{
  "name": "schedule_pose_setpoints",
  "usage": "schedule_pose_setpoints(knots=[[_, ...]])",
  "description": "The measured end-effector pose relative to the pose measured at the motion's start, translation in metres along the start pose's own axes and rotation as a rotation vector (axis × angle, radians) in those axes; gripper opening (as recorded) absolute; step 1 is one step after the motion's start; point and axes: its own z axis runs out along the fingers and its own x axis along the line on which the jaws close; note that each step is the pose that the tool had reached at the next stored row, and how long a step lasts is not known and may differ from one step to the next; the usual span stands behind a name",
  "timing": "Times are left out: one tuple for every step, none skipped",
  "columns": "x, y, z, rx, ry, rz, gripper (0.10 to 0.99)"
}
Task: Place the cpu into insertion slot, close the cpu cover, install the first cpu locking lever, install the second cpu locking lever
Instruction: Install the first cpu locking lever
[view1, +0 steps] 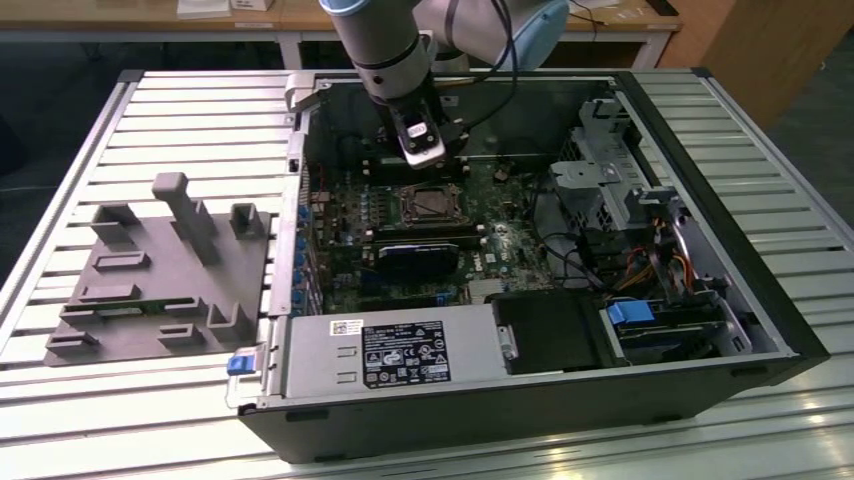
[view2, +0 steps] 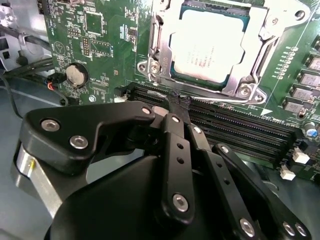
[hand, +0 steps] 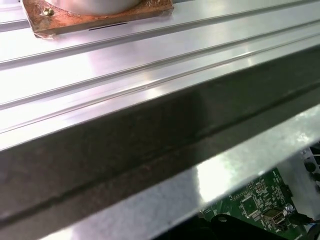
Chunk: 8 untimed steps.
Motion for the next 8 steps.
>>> schedule_pose_setpoints(knots=[[0.0,0.0,0.0001,0.0,0.0,0.0,0.106],[0.0001,-0.0001,0.0003,0.0,0.0,0.0,0.106],[0.0002,-0.0002,0.0007,0.0,0.0,0.0,0.106],[0.0003,-0.0003,0.0011,0.0,0.0,0.0,0.106],[0.0004,-0.0004,0.0015,0.001,-0.0001,0.0,0.106],[0.0005,-0.0005,0.0019,0.001,-0.0002,-0.001,0.106],[0.0006,-0.0006,0.0023,0.001,-0.0004,-0.001,0.106],[0.0007,-0.0007,0.0028,0.002,-0.0006,-0.001,0.106]])
